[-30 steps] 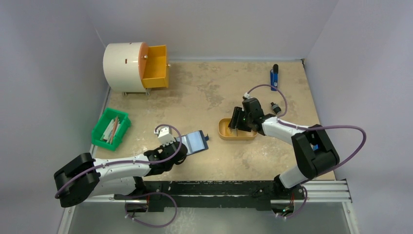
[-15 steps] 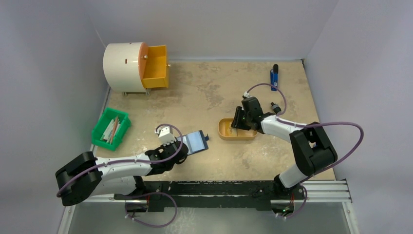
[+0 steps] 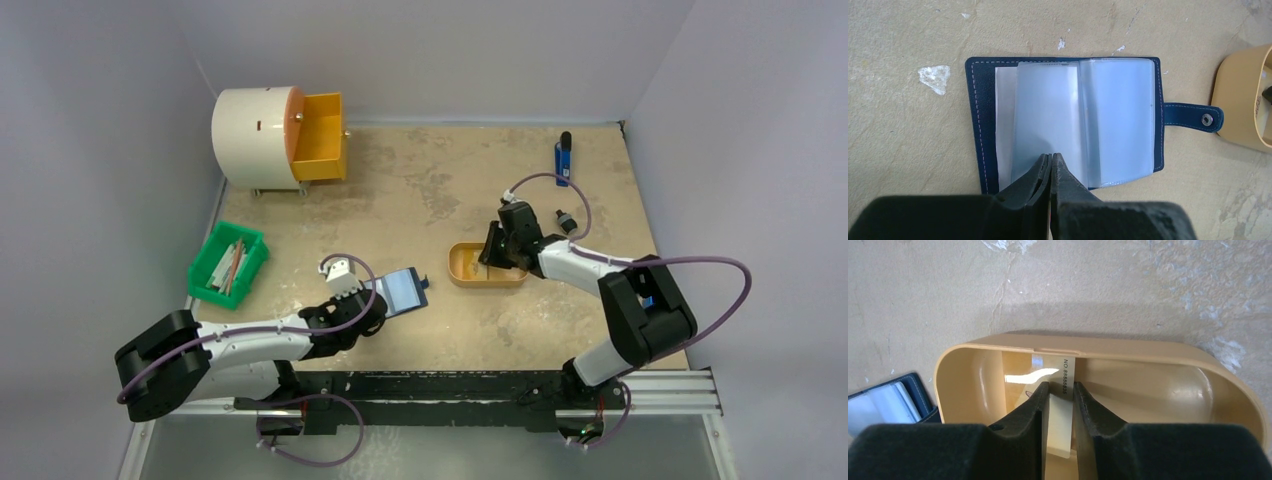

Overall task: Put the credit cards into the card holder
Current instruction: Pick up the credit card from the storage box.

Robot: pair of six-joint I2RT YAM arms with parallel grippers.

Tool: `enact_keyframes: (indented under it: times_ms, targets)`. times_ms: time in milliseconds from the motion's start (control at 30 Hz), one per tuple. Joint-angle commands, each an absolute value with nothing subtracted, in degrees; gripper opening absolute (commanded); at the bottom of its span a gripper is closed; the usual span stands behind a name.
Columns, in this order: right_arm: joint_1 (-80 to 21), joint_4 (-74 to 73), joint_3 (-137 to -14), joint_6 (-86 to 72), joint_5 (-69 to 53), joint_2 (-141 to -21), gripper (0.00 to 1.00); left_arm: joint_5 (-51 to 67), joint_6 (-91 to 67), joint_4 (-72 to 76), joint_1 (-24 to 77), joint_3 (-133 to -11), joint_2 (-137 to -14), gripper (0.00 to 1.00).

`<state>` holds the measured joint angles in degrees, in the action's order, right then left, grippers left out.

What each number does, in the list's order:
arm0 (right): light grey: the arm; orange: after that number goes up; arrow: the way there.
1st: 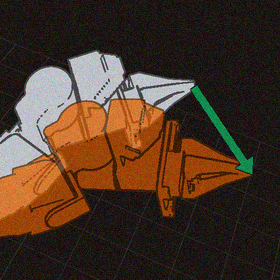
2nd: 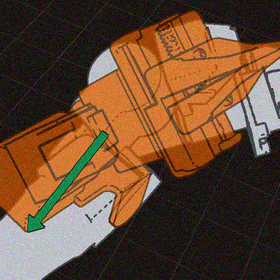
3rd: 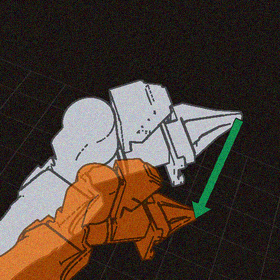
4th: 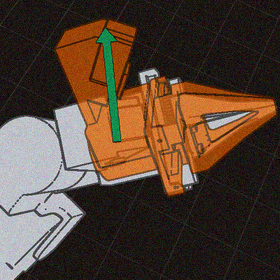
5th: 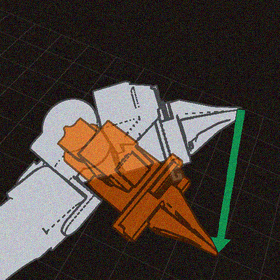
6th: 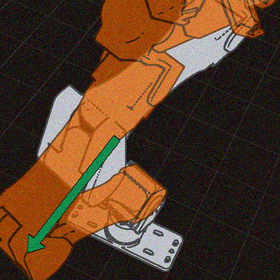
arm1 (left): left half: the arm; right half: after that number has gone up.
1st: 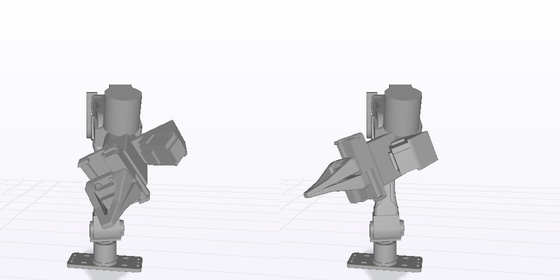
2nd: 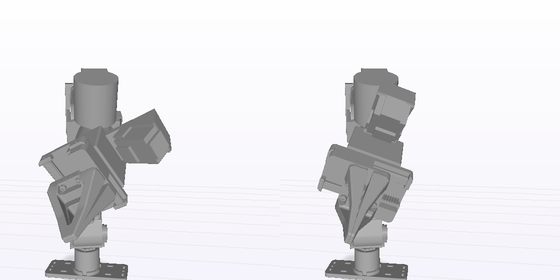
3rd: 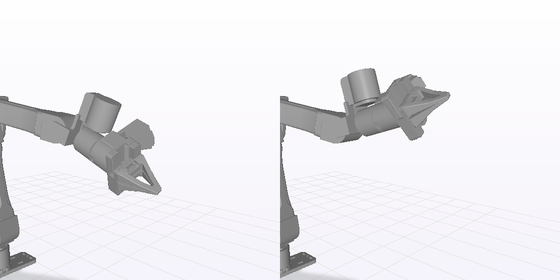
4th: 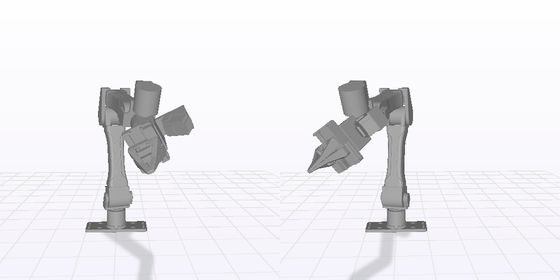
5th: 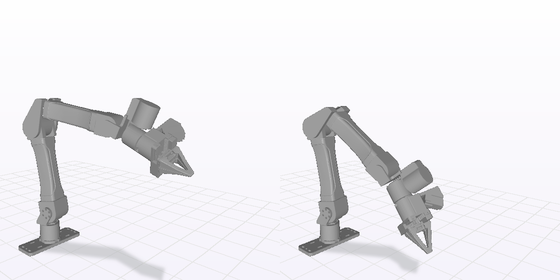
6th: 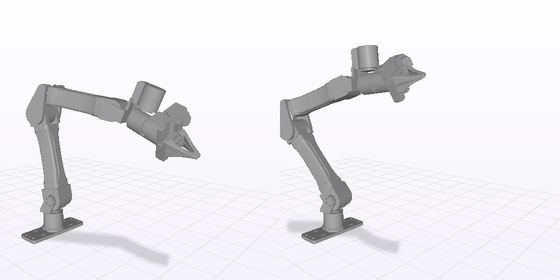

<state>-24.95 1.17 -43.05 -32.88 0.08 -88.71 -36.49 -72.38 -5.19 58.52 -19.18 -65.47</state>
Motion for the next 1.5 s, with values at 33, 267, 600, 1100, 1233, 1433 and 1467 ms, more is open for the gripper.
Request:
enact_keyframes:
  times_ms: [33, 267, 600, 1100, 1233, 1433, 1467]
  targets:
    - [-24.61, -5.36, -40.74, -32.34, 3.06, -86.03, 0.23, -36.12, -72.42, -6.81, 58.44, -19.86, -66.54, 0.0]
    - [-24.28, -6.74, -40.45, -32.17, 3.51, -82.96, 0.16, -36.21, -72.51, -6.85, 58.44, -19.78, -66.35, 0.0]
    - [-24.17, -7.11, -40.94, -32.78, 1.58, -80.76, 0.05, -36.12, -72.42, -6.77, 58.44, -19.78, -66.36, 0.0]
    - [-24.21, -9.49, -42.58, -34.75, -3.06, -75.21, 0.0, -36.1, -72.39, -6.33, 58.45, -19.86, -66.62, 0.0]
    - [-24.08, -9.91, -43.17, -35.78, -4.99, -73.84, 0.0, -36.1, -72.35, -6.32, 58.42, -19.86, -66.64, 0.0]
    - [-24.13, -10.71, -44.42, -36.11, -6.05, -73.15, 0.0, -36.12, -72.25, -6.33, 58.4, -19.97, -66.53, 0.0]
    - [-24.1, -10.86, -44.47, -36.12, -6.18, -73.16, 0.0, -36.12, -72.25, -6.32, 58.44, -19.98, -66.53, 0.0]
